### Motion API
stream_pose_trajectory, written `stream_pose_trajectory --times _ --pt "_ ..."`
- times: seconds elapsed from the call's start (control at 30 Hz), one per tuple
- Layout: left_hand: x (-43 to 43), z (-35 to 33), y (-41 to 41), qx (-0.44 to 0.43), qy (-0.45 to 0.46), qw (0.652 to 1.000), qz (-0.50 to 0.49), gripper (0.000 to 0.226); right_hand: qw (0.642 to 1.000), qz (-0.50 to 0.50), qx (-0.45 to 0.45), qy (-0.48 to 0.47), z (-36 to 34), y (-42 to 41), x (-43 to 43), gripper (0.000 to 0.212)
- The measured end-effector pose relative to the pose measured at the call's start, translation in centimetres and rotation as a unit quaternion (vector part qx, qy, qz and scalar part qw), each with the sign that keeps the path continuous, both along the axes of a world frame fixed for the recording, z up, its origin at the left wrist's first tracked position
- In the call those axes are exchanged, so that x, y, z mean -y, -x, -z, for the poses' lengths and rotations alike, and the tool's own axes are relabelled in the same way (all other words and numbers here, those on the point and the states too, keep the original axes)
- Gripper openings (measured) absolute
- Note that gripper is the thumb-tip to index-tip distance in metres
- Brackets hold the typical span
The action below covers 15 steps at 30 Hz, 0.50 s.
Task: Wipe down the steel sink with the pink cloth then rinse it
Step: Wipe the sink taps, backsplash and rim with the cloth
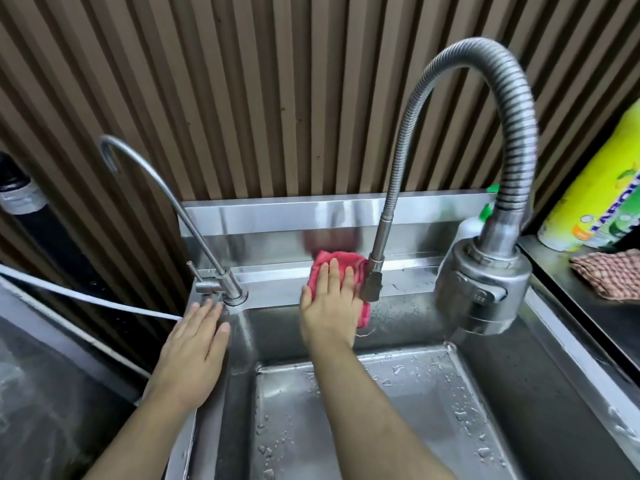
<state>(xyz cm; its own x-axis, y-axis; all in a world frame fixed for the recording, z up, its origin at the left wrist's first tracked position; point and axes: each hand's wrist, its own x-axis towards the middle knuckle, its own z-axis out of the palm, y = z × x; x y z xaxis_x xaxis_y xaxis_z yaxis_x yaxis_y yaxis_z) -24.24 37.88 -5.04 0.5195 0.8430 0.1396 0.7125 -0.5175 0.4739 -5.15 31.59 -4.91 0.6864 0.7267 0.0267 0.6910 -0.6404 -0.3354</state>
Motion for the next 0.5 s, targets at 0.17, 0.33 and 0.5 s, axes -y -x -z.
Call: stream_pose_trajectory --times 0.17,0.33,0.5 --pt "-0.1 0.2 0.1 -0.005 -0.003 1.000 0.001 0.049 1.000 -0.003 0.003 0.030 0.0 3.1 1.4 0.063" --pt "-0.2 0.3 0.2 0.003 0.001 1.000 0.001 0.056 0.999 0.025 -0.003 0.039 -0.9 1.2 -0.6 0.063" --pt "0.0 0.2 0.4 0.015 0.009 1.000 0.000 0.049 0.997 0.050 -0.007 0.057 -0.6 1.1 -1.8 0.066"
